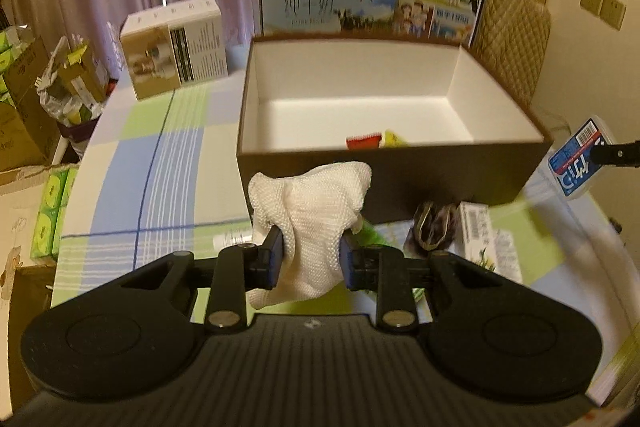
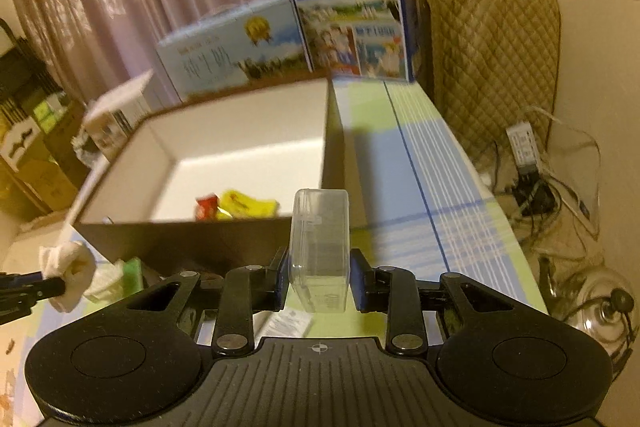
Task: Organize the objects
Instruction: 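Carry the white cloth into the box with the left tool while the right tool carries the clear container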
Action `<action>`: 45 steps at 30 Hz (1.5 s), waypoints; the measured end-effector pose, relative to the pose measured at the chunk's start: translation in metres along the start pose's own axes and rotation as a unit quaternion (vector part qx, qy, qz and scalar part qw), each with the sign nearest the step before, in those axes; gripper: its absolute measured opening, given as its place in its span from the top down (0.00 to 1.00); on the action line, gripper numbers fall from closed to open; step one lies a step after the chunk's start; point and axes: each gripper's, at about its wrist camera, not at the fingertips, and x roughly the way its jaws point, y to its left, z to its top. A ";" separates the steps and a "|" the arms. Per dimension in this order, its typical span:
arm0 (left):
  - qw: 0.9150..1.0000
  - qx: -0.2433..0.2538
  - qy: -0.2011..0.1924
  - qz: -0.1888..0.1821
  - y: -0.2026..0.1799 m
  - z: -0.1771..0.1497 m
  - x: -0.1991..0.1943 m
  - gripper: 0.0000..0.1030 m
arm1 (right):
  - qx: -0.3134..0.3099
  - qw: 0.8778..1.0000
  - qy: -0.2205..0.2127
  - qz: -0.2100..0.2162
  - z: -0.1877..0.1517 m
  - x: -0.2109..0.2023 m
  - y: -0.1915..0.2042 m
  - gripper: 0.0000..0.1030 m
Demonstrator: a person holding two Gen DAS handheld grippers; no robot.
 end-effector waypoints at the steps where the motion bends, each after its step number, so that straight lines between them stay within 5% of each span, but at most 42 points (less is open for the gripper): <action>1: 1.000 -0.003 -0.007 -0.001 0.000 0.003 -0.003 0.76 | -0.002 1.000 -0.008 0.005 0.003 -0.005 0.002 0.74; 11: 0.998 -0.016 -0.053 -0.010 -0.013 0.044 -0.014 0.76 | -0.011 0.997 -0.055 0.054 0.033 -0.020 0.038 0.74; 23: 0.997 -0.052 -0.049 0.005 -0.021 0.077 0.021 0.76 | -0.015 0.997 -0.055 0.044 0.063 0.022 0.061 0.74; 45: 0.998 -0.059 0.008 0.019 -0.025 0.113 0.128 0.76 | 0.015 0.999 0.028 -0.019 0.073 0.145 0.051 0.74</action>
